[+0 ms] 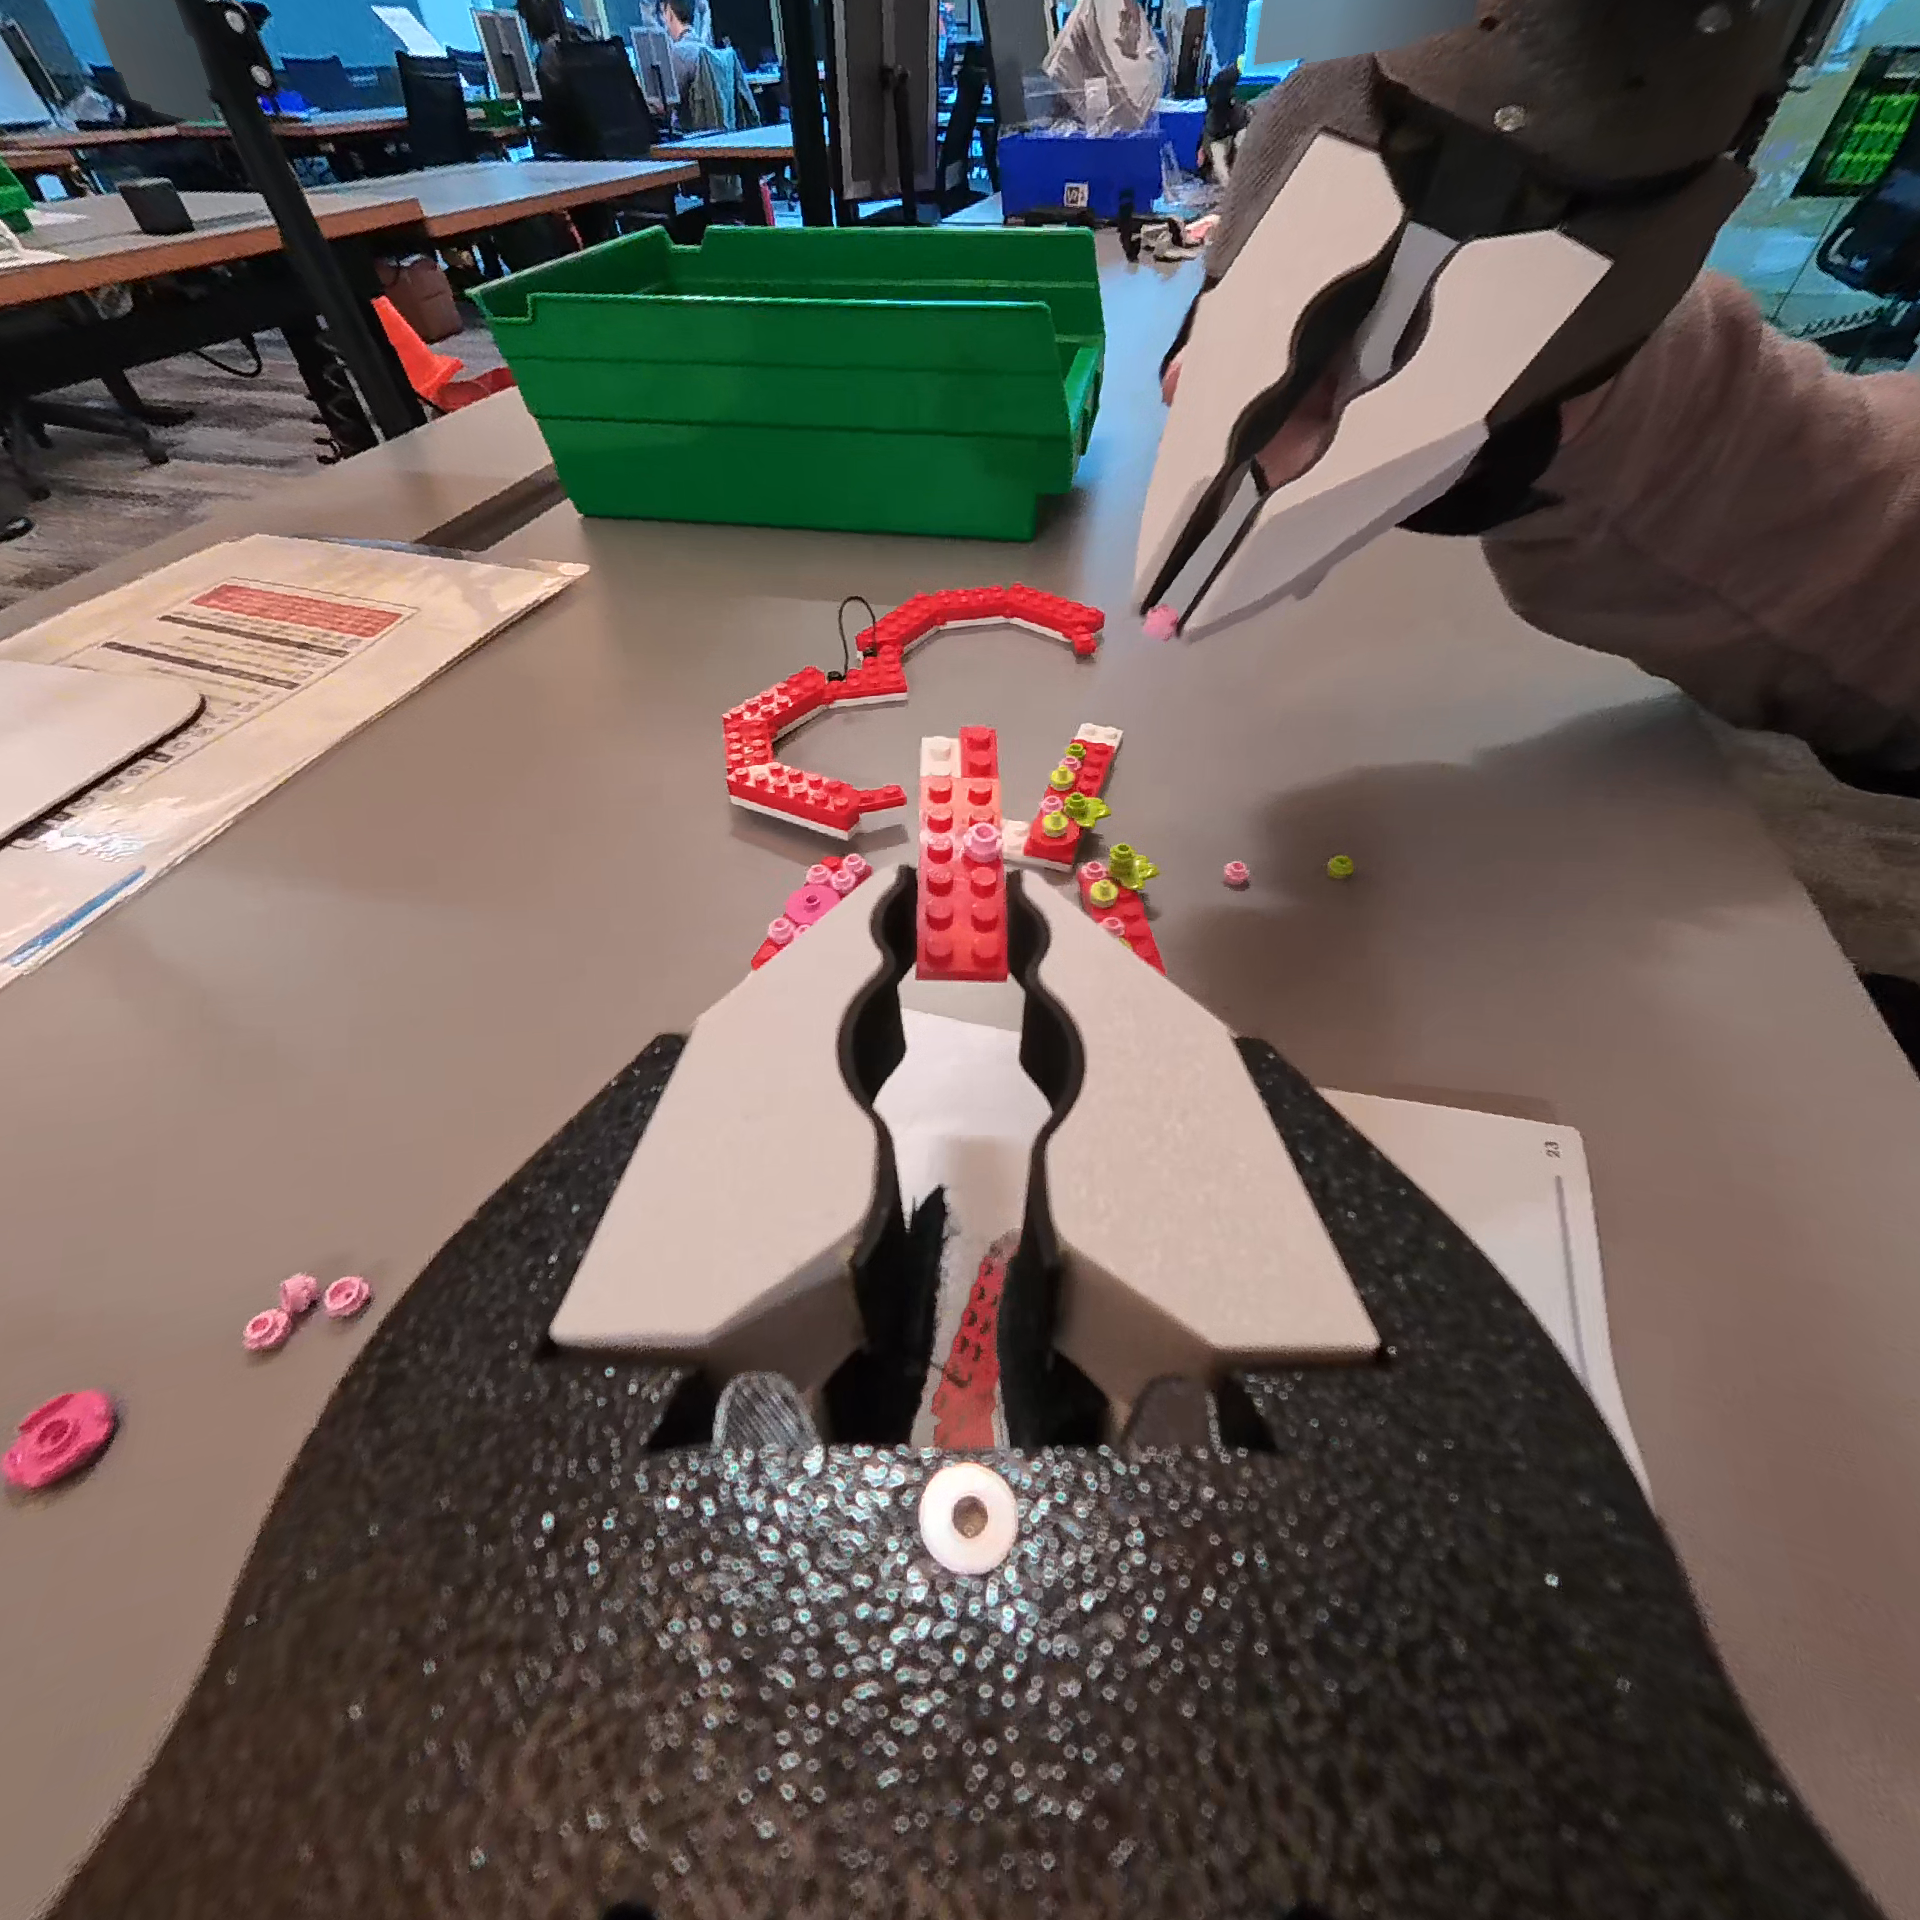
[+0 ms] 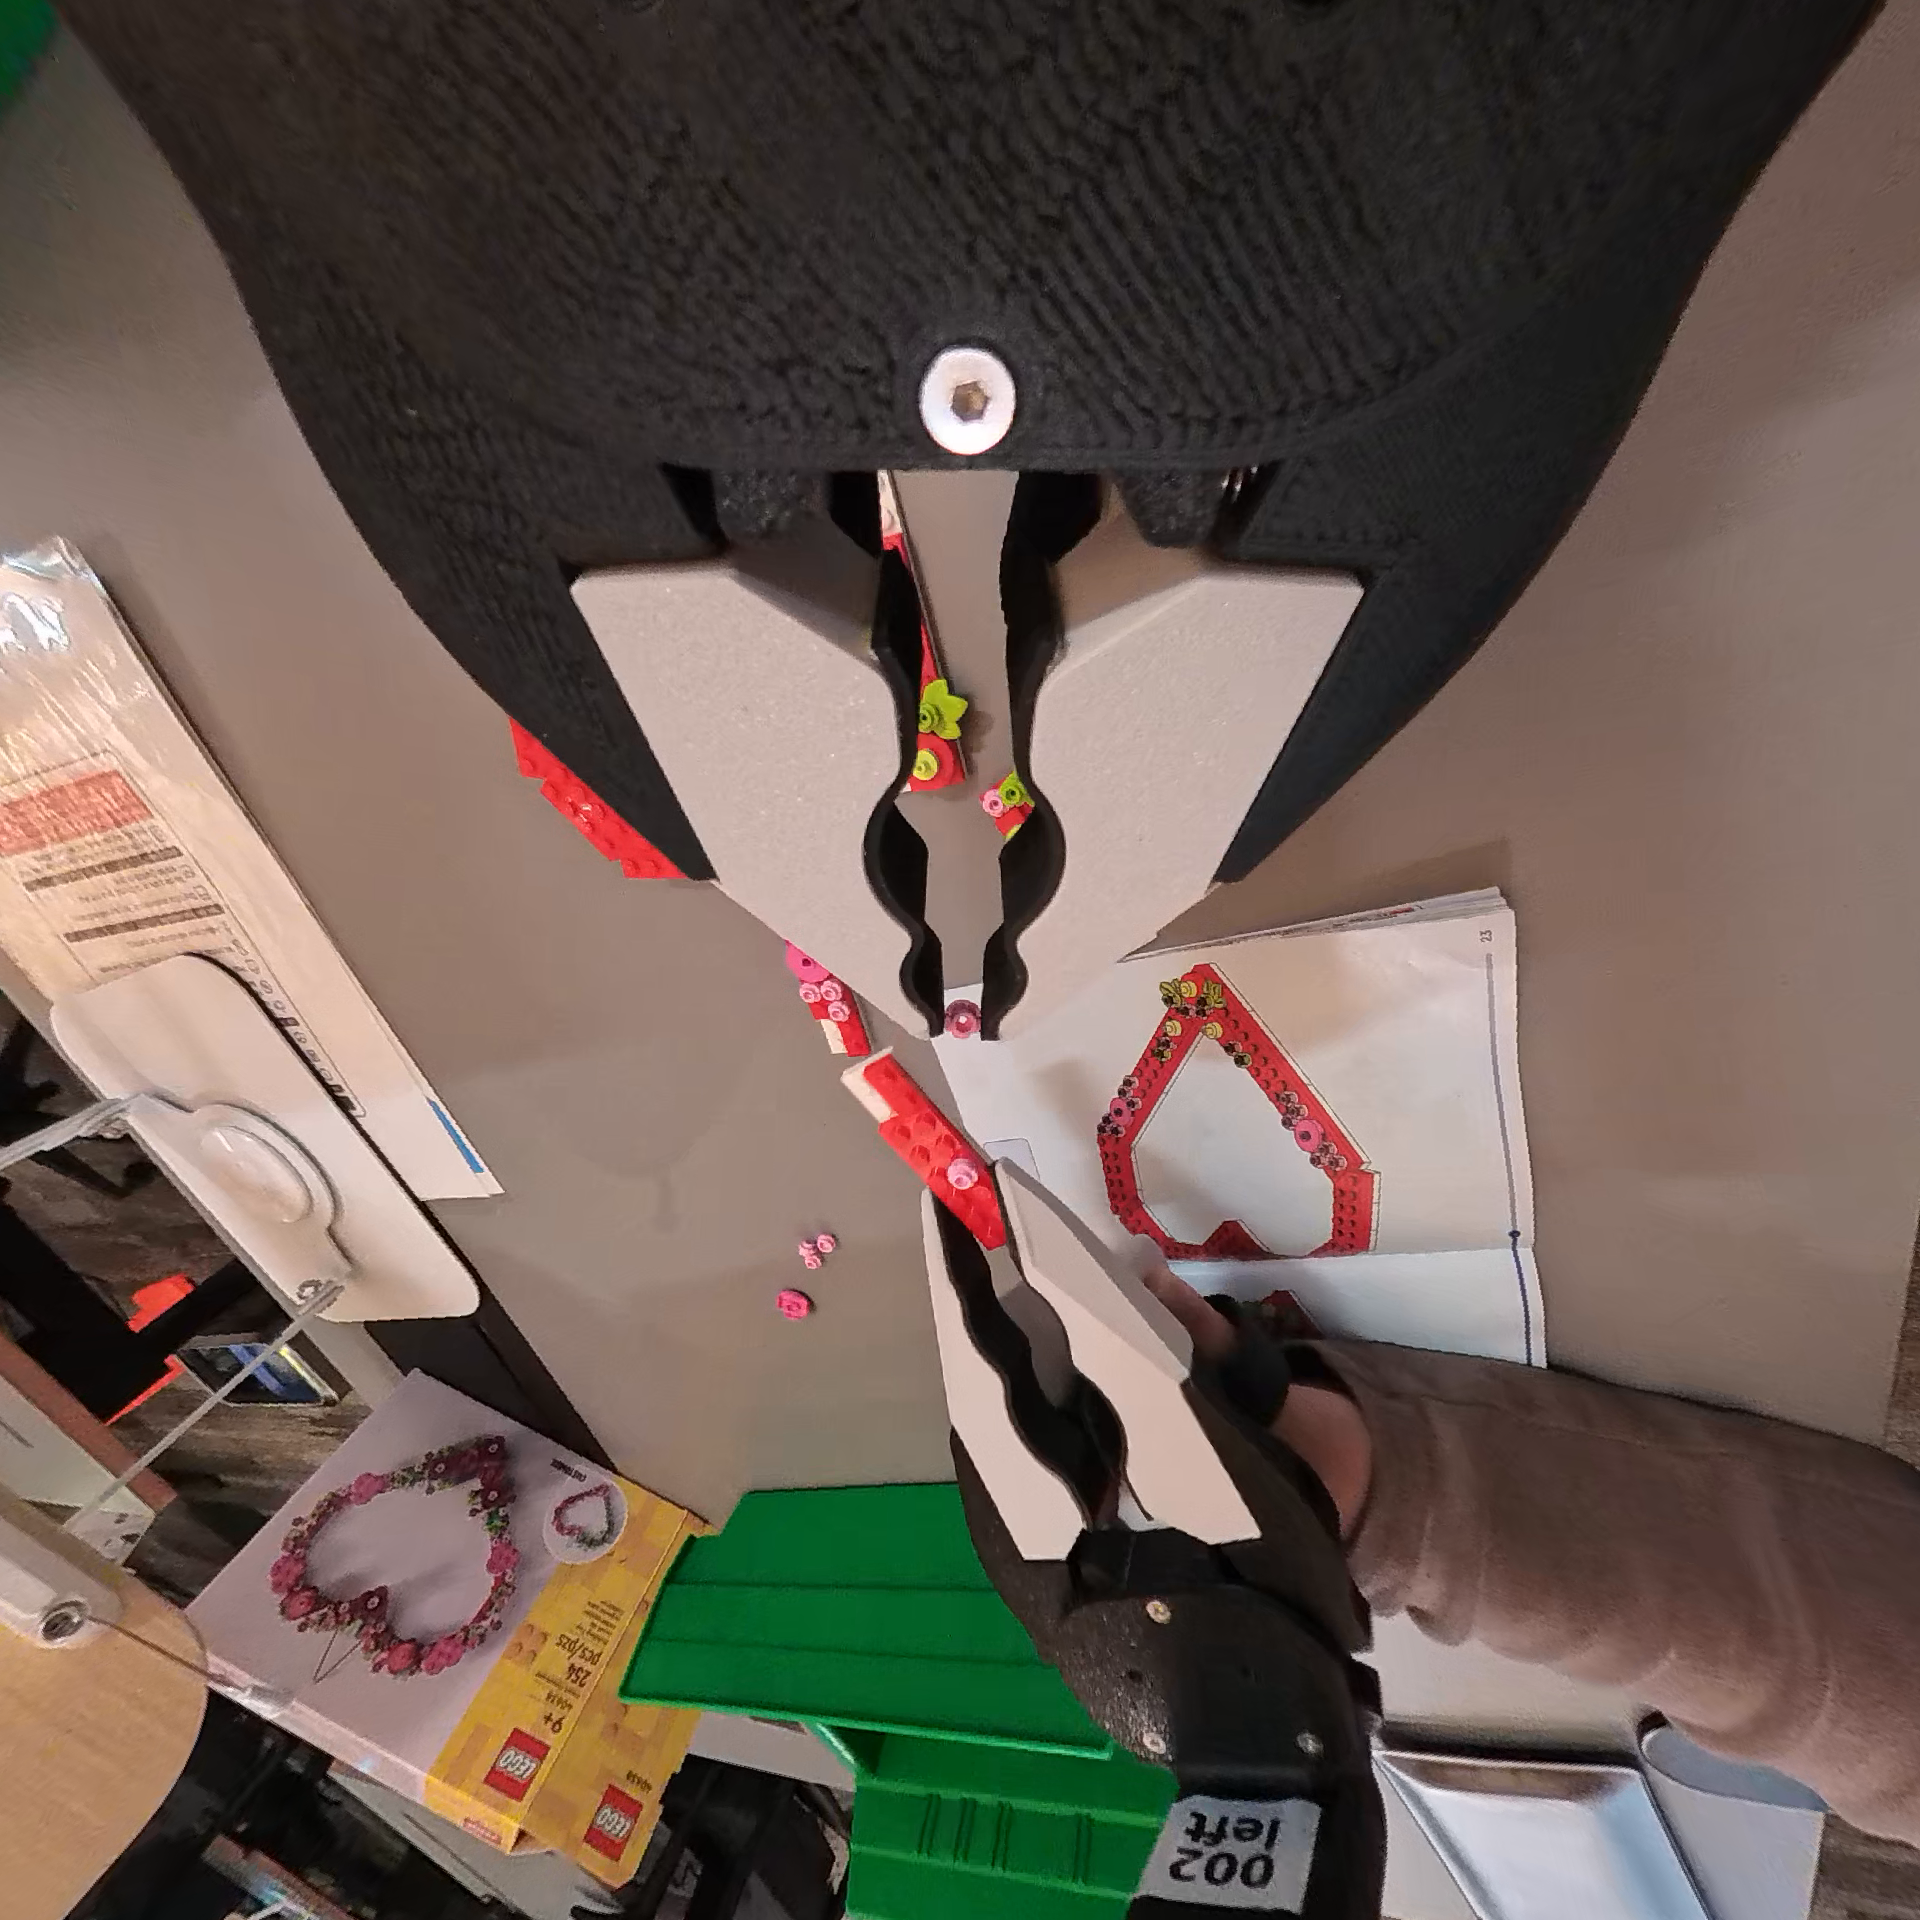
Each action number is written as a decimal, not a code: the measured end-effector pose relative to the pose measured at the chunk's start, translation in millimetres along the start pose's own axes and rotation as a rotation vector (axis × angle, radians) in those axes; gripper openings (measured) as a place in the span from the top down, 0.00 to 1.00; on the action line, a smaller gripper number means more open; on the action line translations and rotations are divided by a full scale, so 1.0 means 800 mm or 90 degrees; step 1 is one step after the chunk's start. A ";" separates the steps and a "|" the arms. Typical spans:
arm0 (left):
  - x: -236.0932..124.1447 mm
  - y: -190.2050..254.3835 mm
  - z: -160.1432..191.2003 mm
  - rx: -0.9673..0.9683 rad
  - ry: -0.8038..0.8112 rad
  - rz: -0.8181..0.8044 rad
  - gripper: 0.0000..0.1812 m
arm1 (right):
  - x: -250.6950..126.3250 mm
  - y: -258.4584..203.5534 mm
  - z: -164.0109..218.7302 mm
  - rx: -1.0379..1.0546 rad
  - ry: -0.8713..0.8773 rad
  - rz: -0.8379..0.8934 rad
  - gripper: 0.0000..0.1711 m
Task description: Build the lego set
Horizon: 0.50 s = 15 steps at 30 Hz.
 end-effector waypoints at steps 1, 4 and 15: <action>0.000 -0.001 0.001 0.000 -0.001 -0.002 0.92 | 0.000 0.000 0.000 -0.001 0.000 0.001 0.97; 0.001 -0.001 0.001 0.000 0.000 -0.004 0.92 | -0.001 -0.001 -0.001 0.003 0.004 -0.005 0.97; 0.019 0.029 0.007 0.027 -0.041 0.065 0.92 | 0.008 -0.013 0.000 -0.010 -0.007 -0.023 0.97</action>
Point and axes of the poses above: each gripper's, where its closed fingertips meet, x out along the fingers, z out of its underside, y = z × x across the jaws, the point moved 2 cm from there along -x, back along the fingers, and after that the axes turned 9 degrees about z, right-handed, at the moved point
